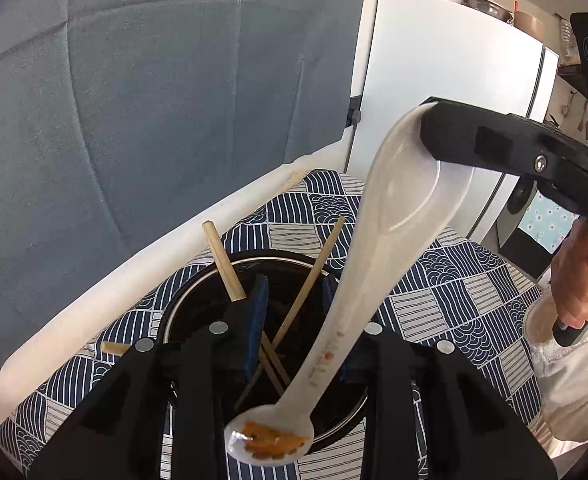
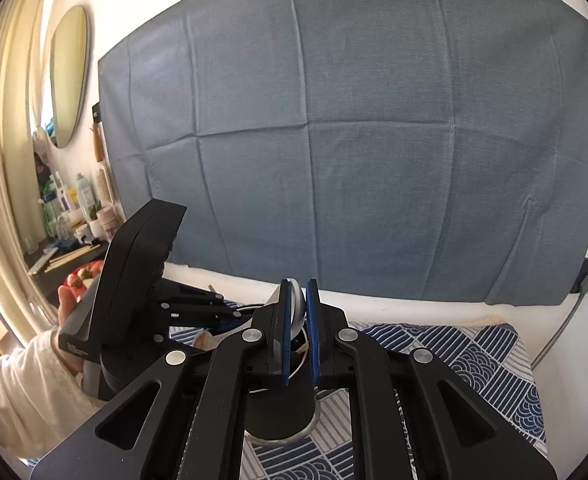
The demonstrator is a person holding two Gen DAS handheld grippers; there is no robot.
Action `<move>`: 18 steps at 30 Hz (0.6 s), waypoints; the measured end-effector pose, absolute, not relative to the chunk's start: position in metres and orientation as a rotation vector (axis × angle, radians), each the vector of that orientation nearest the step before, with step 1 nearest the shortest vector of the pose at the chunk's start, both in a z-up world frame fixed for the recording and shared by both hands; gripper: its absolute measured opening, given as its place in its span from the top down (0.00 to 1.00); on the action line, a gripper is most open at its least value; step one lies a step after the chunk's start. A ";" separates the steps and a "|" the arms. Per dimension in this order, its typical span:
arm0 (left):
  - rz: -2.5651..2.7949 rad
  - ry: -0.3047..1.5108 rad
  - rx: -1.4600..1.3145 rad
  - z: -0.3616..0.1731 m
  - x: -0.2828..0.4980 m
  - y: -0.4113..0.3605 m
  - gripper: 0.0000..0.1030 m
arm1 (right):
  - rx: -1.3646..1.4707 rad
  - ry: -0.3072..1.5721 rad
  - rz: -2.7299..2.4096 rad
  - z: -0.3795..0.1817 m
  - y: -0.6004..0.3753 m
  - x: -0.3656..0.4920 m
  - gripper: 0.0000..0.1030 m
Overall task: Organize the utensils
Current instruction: 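Lower the white spoon bowl-first into the black holder and open the right tool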
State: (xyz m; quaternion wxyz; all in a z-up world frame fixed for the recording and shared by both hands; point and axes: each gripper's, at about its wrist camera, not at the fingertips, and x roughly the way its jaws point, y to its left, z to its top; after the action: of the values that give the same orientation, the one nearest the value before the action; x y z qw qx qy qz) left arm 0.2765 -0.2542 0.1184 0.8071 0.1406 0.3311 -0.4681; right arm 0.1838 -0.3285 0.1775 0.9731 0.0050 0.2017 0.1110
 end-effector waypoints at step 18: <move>-0.987 0.620 0.265 0.122 0.272 -0.241 0.69 | -0.065 0.410 0.132 0.172 -0.330 0.186 0.94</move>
State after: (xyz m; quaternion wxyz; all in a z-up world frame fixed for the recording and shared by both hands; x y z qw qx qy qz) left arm 0.2719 -0.2415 0.1218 0.8266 0.1247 0.2921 -0.4646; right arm 0.1860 -0.3303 0.1719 0.9763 -0.0325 0.2035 0.0656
